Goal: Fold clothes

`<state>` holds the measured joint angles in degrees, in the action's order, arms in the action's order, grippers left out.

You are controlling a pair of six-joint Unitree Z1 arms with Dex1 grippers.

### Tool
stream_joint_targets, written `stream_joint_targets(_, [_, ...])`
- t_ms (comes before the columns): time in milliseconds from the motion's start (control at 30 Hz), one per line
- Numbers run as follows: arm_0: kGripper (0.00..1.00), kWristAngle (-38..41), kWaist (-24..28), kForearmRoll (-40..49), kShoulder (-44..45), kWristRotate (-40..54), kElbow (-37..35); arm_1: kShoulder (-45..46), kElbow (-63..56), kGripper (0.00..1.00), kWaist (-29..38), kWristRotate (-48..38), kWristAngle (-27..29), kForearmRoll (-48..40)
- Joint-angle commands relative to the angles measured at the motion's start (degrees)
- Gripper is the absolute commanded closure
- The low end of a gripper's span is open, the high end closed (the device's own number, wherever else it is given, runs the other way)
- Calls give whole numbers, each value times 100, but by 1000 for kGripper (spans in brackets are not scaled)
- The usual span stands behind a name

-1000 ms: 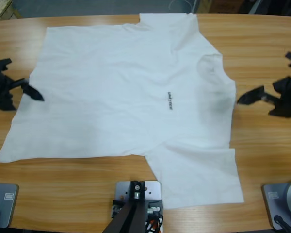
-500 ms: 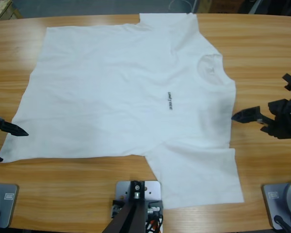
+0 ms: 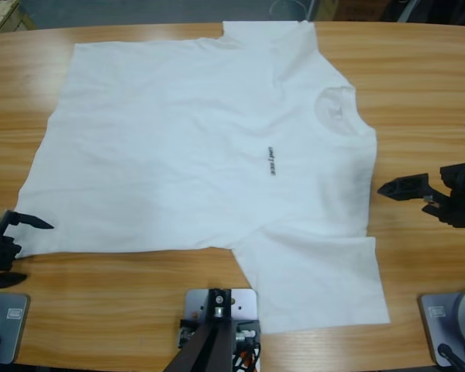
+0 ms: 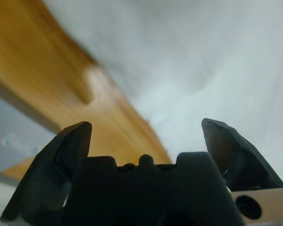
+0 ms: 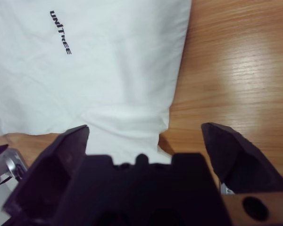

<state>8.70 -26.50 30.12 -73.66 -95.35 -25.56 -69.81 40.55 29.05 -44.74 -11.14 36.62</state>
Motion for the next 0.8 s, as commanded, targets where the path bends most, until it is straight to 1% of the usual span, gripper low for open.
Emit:
stream_joint_targets(33, [116, -719, -83, -725, 331, -133, 578, 302, -275, 49, 65, -29, -146, -45])
stream_joint_targets(100, [205, -738, -83, -922, 340, -125, 703, 365, -291, 55, 65, -33, -160, -41])
stream_joint_targets(200, [277, -731, -101, -1148, 319, -107, 837, 382, -328, 55, 65, -29, -155, -48])
stream_joint_targets(267, [354, -744, -101, -1394, 322, -107, 965, 391, -328, 55, 65, -26, -160, -53])
stream_joint_targets(367, [354, -747, -101, -1948, 213, -125, 1236, 407, -333, 59, 65, -22, -169, -59])
stream_joint_targets(500, [365, -721, -101, -2149, 83, -112, 1315, 416, -362, 59, 65, -8, -178, -59])
stream_joint_targets(600, [515, -719, -101, -2152, 277, -63, 1317, 416, -363, 94, 65, -10, -195, -64])
stream_joint_targets(633, [744, -712, -101, -2142, 460, -38, 1317, 416, -363, 97, 65, -24, -222, -64])
stream_joint_targets(667, [948, -712, -101, -2135, 583, -1, 1317, 428, -365, 100, 65, -44, -257, -52])
stream_joint_targets(700, [1000, -712, -101, -2122, 642, 42, 1315, 456, -383, 104, 67, -73, -287, -41])
stream_joint_targets(767, [1000, -712, -101, -2099, 618, 95, 1324, 474, -472, 138, 83, -142, -266, -50])
stream_joint_targets(800, [1000, -700, -101, -2110, 574, 107, 1318, 469, -539, 138, 83, -160, -238, -67])
